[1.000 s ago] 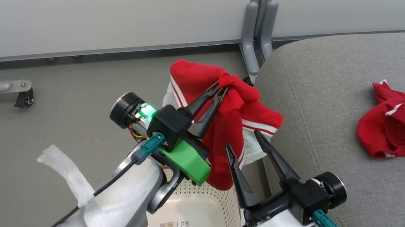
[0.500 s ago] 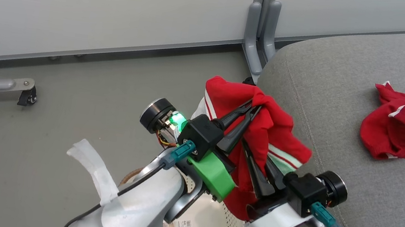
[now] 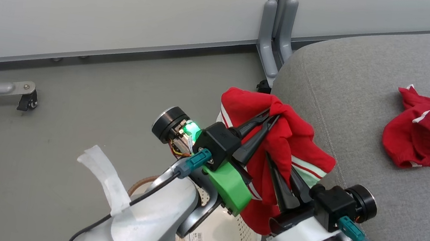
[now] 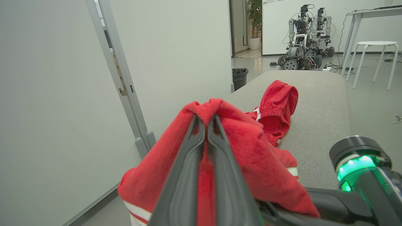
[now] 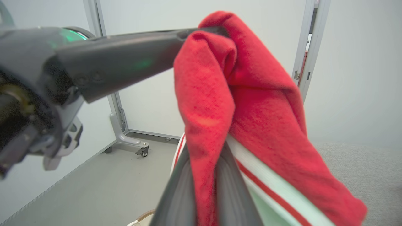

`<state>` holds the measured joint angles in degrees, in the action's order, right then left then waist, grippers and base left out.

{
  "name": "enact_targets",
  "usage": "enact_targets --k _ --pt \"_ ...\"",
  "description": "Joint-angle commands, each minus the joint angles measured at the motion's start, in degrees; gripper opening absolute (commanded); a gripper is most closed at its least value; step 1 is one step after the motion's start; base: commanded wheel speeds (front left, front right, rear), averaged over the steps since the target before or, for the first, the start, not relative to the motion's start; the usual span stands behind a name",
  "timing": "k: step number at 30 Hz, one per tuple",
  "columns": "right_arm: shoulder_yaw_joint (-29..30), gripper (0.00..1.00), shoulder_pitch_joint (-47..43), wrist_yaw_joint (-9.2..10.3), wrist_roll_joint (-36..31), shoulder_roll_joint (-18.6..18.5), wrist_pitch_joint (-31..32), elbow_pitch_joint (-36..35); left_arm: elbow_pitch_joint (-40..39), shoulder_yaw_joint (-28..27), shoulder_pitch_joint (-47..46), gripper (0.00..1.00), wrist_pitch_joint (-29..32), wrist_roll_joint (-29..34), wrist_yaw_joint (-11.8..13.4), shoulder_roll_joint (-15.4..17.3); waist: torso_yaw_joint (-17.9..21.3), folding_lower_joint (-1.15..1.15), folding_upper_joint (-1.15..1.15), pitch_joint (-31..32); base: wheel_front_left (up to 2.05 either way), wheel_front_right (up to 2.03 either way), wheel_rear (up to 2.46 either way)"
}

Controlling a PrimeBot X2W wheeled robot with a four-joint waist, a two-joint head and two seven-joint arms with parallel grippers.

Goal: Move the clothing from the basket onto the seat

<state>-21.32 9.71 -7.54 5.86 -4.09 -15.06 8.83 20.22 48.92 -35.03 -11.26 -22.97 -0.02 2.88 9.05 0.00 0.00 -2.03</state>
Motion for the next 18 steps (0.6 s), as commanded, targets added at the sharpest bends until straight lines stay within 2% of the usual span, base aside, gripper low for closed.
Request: enact_targets --k 1,18 --pt "0.2 0.00 0.0 0.10 0.1 -0.1 -0.2 -0.3 0.1 0.2 -1.3 0.00 -0.4 -0.3 0.2 0.0 0.0 0.00 0.00 -0.1 0.00 0.00 0.00" --pt "0.2 0.00 -0.4 0.10 0.2 0.1 -0.2 -0.4 1.4 1.0 -2.0 0.00 -0.5 -1.1 0.6 0.1 0.0 0.00 0.00 0.0 0.00 0.00 0.00"
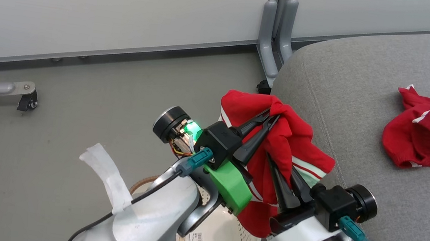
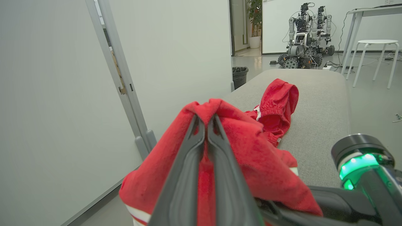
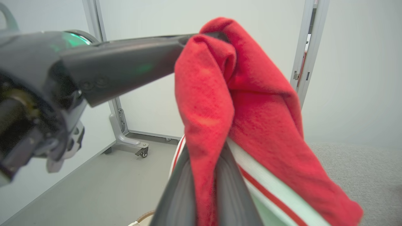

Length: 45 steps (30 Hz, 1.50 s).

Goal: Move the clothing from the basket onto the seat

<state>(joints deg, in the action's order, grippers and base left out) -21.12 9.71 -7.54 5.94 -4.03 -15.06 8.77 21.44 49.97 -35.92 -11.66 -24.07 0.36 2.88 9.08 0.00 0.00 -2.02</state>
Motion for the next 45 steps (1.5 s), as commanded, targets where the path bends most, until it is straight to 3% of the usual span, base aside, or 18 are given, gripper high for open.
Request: enact_targets --k 1,2,3,4,30,36,45 --pt "0.1 0.00 -0.4 0.10 0.1 0.0 -0.2 -0.4 0.2 0.0 -1.1 0.00 -0.1 -0.1 0.3 0.1 0.0 0.00 0.00 0.0 0.00 0.00 0.00" --pt "0.1 0.00 -0.4 0.10 0.1 0.0 -0.2 -0.4 0.2 0.0 -1.1 0.01 -0.1 -0.1 0.3 0.1 0.0 0.00 0.00 0.0 0.00 0.00 0.00" --pt "0.2 0.00 -0.3 0.10 0.0 -0.1 -0.2 -0.4 0.2 0.1 -1.1 0.29 0.0 -0.2 0.3 0.1 0.0 0.00 0.00 0.0 0.00 0.00 0.00" --pt "0.3 0.00 -0.4 0.10 0.0 -0.1 -0.2 -0.4 0.3 0.2 -1.1 1.00 0.2 -0.3 0.3 0.2 -0.1 0.00 0.00 0.0 0.00 0.00 0.00" --pt "2.8 0.00 -1.1 0.10 -0.8 -0.7 -0.2 -1.3 0.2 0.6 -1.5 1.00 -0.9 -0.9 1.4 1.0 1.1 0.00 0.00 0.1 0.00 0.00 0.00" --pt "5.2 0.00 -0.4 0.10 -1.7 -1.2 -0.2 -3.8 -0.5 0.6 -2.0 1.00 -0.6 -0.8 1.7 1.7 5.1 0.00 0.00 -1.4 0.00 0.00 0.00" --pt "8.8 0.00 -0.4 0.10 -2.7 -1.1 -0.2 -8.4 -1.0 1.3 -2.7 1.00 0.0 -0.4 1.5 2.6 14.4 0.00 0.00 -4.1 0.00 0.00 0.00"
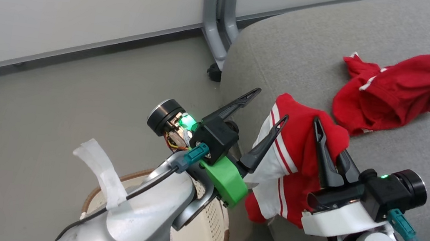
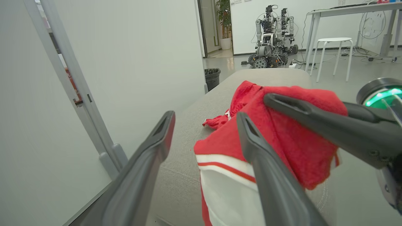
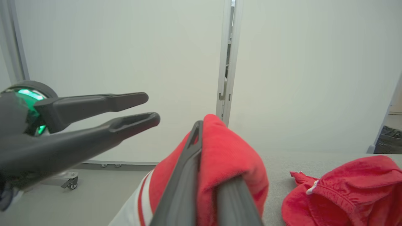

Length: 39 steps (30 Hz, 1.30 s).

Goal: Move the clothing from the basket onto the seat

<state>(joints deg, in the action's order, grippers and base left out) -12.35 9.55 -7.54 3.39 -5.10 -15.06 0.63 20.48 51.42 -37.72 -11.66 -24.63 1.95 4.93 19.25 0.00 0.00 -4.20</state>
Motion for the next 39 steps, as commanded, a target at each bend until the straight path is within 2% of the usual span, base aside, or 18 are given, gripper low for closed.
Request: enact_targets --k 1,9,16,21,28,33,39 --pt "0.2 0.00 -0.4 0.10 -0.2 0.1 -0.2 -0.6 -0.1 0.0 -1.0 1.00 0.1 0.2 -0.1 0.7 5.2 0.00 0.00 -2.1 0.00 0.00 0.00" --pt "3.3 0.00 -3.1 0.10 -0.9 0.9 -0.2 -2.6 0.0 1.1 -1.3 1.00 1.0 0.0 -0.6 1.0 11.9 0.00 0.00 -4.0 0.00 0.00 0.00" --pt "7.5 0.00 -6.0 0.10 -1.7 1.7 -0.2 -5.3 0.6 2.7 -2.3 1.00 1.9 0.0 -2.0 0.7 12.7 0.00 0.00 -6.3 0.00 0.00 0.00" --pt "8.2 0.00 -6.4 0.10 -1.7 2.0 -0.2 -6.4 1.1 3.4 -2.8 1.00 2.2 0.1 -2.4 0.9 12.9 0.00 0.00 -7.8 0.00 0.00 0.00" --pt "7.1 0.00 1.1 0.10 -1.7 2.2 -0.2 -7.9 0.0 2.6 -3.2 1.00 3.3 0.4 -1.0 3.6 12.9 0.00 0.00 -12.2 0.00 0.00 0.00" --pt "9.2 0.00 11.2 0.10 -1.7 2.1 -0.2 -9.5 -2.6 2.8 -4.5 1.00 5.5 1.6 -0.2 5.7 8.6 0.00 0.00 -18.5 0.00 0.00 0.00" --pt "11.6 0.00 25.1 0.10 -0.9 -1.0 -0.2 -8.5 -5.3 2.5 -7.3 1.00 6.9 2.7 0.3 7.2 3.1 0.00 0.00 -25.8 0.00 0.00 0.00"
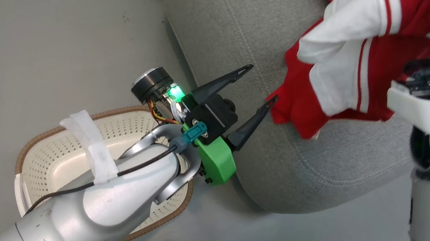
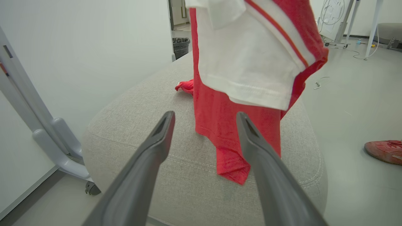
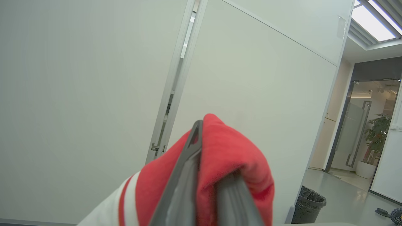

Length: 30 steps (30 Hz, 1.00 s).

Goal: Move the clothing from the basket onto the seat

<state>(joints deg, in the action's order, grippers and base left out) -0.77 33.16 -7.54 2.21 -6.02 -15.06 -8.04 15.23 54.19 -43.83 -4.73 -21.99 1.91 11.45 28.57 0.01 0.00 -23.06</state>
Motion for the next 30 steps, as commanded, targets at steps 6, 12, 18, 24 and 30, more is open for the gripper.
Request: enact_targets --k 6,12,18,24,30 --pt "3.7 0.00 13.5 0.10 1.3 -3.9 -0.2 2.9 -2.6 -0.8 -3.6 1.00 1.2 1.4 1.0 2.2 -8.9 -0.01 0.00 -12.6 0.00 0.00 0.00" --pt "9.1 0.00 17.4 0.10 1.1 -7.0 -0.2 5.7 -4.8 -1.2 -5.5 1.00 2.5 2.5 1.6 4.0 -8.5 -0.01 0.00 -17.1 0.00 0.00 0.00" --pt "17.0 0.00 12.1 0.10 0.4 -8.0 -0.2 8.0 -6.7 -0.8 -6.1 1.00 4.1 2.9 1.5 5.7 -6.2 -0.01 0.00 -20.1 0.00 0.00 0.00" --pt "25.0 0.00 6.7 0.10 -0.1 -6.9 -0.2 16.1 -7.5 -0.6 -6.6 1.00 5.1 2.9 1.0 7.2 -5.6 -0.01 0.00 -22.4 0.00 0.00 0.00" --pt "25.5 1.00 4.8 0.10 -4.1 -6.6 -0.2 23.0 -7.1 -0.6 -6.0 1.00 4.4 2.5 1.5 7.3 -7.0 -0.01 0.00 -22.0 0.00 0.00 0.00"
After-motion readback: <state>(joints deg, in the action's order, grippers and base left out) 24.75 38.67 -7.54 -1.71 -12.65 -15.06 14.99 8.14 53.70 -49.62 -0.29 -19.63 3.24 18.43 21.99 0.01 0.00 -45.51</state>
